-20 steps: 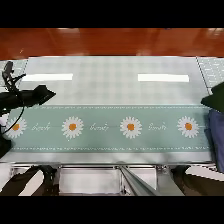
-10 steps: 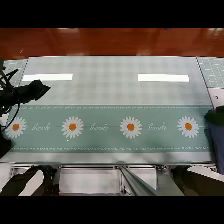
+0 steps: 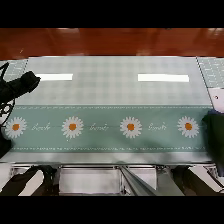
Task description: Fold the shirts.
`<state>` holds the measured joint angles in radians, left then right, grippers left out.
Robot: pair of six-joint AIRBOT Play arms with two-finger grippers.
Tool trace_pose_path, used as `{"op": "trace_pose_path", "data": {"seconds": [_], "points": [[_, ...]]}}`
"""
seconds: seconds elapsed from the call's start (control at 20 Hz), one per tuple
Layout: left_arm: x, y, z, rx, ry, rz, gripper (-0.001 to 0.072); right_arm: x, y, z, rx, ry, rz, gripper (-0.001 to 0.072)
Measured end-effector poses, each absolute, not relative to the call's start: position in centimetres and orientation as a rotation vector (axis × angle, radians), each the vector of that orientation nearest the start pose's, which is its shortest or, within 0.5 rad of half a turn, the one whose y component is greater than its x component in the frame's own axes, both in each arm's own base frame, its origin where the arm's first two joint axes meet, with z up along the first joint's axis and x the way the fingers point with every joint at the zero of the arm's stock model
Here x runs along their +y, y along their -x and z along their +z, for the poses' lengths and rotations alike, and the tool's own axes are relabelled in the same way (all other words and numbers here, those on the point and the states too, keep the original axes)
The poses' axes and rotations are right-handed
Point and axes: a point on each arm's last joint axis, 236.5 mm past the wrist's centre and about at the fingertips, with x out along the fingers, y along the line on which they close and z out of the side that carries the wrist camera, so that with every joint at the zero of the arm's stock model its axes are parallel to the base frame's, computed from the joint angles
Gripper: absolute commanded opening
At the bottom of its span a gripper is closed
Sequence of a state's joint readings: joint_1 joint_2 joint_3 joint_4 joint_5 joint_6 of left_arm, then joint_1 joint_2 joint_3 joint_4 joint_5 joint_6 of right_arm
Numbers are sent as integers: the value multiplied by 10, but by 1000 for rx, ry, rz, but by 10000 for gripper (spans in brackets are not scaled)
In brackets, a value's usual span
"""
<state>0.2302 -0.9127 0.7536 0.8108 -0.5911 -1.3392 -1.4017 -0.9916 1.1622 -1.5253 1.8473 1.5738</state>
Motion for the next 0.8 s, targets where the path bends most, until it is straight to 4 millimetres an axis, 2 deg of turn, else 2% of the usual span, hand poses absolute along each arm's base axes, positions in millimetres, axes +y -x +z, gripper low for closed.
{"op": "trace_pose_path", "data": {"seconds": [0.1, 0.15, 0.2, 0.25, 0.35, 0.45, 0.5, 0.55, 0.6, 0.65, 0.7, 0.75, 0.8], "points": [[3, -405, 87, 609, 612, -22, 20, -200, -33, 74, 1377, -1179, -1049, 402], [3, -406, 85, 613, 613, -21, 20, -199, -31, 72, 1376, -1184, -1062, 308], [4, -408, 84, 613, 613, -18, 20, -201, -36, 71, 1348, -1190, -1060, 124], [5, -410, 86, 607, 612, -16, 20, -208, -53, 71, 1274, -1190, -1024, 21], [7, -419, 103, 573, 603, -22, 20, -223, -112, 83, 1065, -1164, -853, 20], [4, -434, 137, 515, 588, -53, 20, -232, -196, 120, 814, -1063, -623, 21], [-2, -442, 157, 485, 578, -83, 20, -228, -237, 144, 717, -992, -509, 20], [-14, -449, 177, 464, 559, -125, 20, -213, -278, 167, 644, -912, -390, 20], [-29, -456, 194, 456, 535, -174, 19, -190, -312, 183, 612, -837, -281, 20], [-49, -461, 206, 464, 504, -231, 19, -158, -344, 192, 608, -757, -172, 20], [-73, -463, 208, 506, 458, -294, 19, -119, -370, 191, 644, -677, -69, 21], [-96, -462, 198, 578, 402, -346, 20, -82, -387, 180, 702, -600, 8, 21], [-114, -459, 182, 658, 348, -379, 20, -48, -398, 161, 784, -520, 62, 21]]}}
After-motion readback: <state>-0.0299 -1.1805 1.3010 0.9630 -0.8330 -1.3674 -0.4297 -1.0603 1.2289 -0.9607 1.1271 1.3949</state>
